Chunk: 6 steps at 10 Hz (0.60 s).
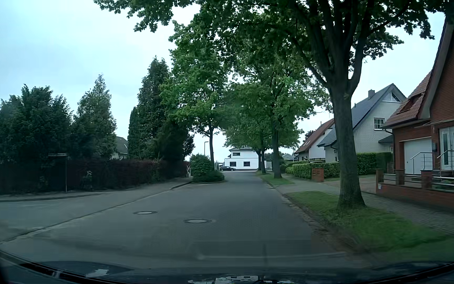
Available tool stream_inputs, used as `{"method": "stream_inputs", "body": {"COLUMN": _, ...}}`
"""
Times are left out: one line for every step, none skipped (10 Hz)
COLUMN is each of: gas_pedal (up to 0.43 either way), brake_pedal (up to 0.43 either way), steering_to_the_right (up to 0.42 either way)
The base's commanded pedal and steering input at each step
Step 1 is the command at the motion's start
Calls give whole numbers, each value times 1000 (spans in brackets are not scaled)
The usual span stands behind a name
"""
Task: Follow the waypoints while adhering to traffic rules and regulations
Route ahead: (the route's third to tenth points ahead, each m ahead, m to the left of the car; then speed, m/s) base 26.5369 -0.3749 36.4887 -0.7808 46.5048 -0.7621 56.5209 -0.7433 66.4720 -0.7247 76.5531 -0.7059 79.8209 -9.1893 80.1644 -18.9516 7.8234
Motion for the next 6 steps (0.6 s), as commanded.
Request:
{"method": "stream_inputs", "body": {"gas_pedal": 118, "brake_pedal": 0, "steering_to_the_right": -1}}
{"method": "stream_inputs", "body": {"gas_pedal": 118, "brake_pedal": 0, "steering_to_the_right": 0}}
{"method": "stream_inputs", "body": {"gas_pedal": 118, "brake_pedal": 0, "steering_to_the_right": 0}}
{"method": "stream_inputs", "body": {"gas_pedal": 118, "brake_pedal": 0, "steering_to_the_right": 0}}
{"method": "stream_inputs", "body": {"gas_pedal": 118, "brake_pedal": 0, "steering_to_the_right": 0}}
{"method": "stream_inputs", "body": {"gas_pedal": 110, "brake_pedal": 0, "steering_to_the_right": 0}}
